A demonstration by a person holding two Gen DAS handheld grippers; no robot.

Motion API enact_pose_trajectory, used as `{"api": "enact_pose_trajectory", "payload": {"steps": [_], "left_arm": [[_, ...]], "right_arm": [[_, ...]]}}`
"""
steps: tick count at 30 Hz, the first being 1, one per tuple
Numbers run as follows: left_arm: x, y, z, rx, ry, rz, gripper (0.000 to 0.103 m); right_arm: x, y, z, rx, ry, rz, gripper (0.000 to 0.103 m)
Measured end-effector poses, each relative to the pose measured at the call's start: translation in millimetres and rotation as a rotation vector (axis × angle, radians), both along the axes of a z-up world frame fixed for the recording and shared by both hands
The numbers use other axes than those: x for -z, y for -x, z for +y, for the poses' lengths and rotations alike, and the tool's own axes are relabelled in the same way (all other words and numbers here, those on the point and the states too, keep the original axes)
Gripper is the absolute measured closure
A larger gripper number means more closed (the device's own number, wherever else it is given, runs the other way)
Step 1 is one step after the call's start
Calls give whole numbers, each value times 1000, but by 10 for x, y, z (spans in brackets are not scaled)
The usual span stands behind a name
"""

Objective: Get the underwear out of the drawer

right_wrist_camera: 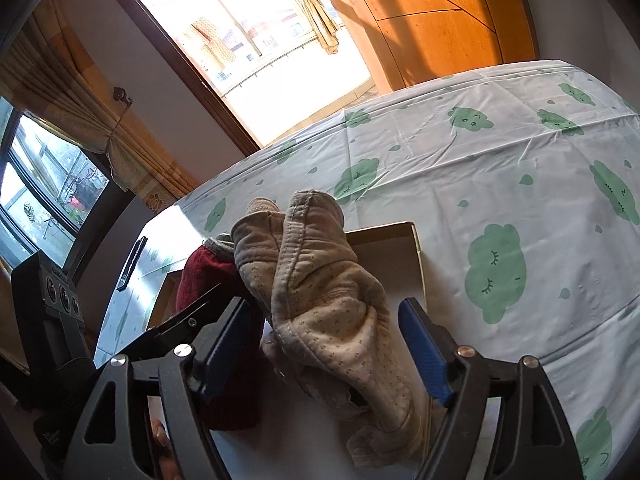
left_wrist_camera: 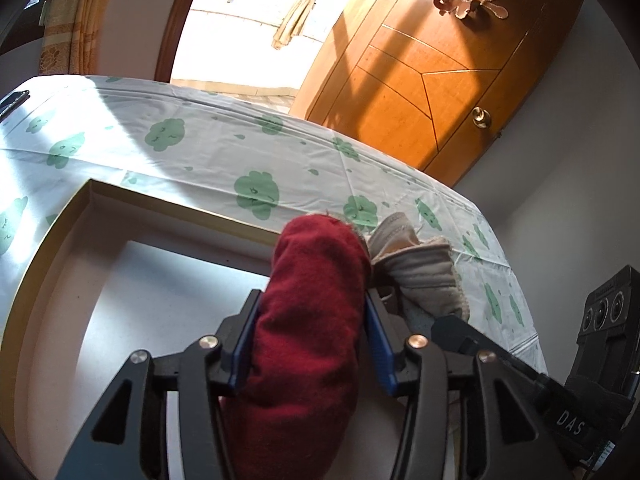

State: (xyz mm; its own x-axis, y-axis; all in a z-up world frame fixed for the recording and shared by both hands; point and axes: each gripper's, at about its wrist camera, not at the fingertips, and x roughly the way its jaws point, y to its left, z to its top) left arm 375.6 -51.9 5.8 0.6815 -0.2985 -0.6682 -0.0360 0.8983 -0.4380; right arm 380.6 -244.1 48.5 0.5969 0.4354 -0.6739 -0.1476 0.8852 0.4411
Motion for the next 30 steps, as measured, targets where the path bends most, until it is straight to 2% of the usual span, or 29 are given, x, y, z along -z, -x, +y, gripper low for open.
{"api": "enact_pose_trajectory", "payload": {"steps": [9,14,22,30], "left_arm": [[-58,263,10,31,-36,-34,46],[-46,422,99,35,10,-26,46],[-239,772,190,60,4,-95,46],[-272,1273,248,106,26,-148,46]], "right_arm": [[-165,301,-78,9,29,-78,24],[-204,559,-139,-3,25,-103,24],[-213,1103,-207,-59,64,-153,23],[-130,1724,-264,-117,77,-198,23]]}}
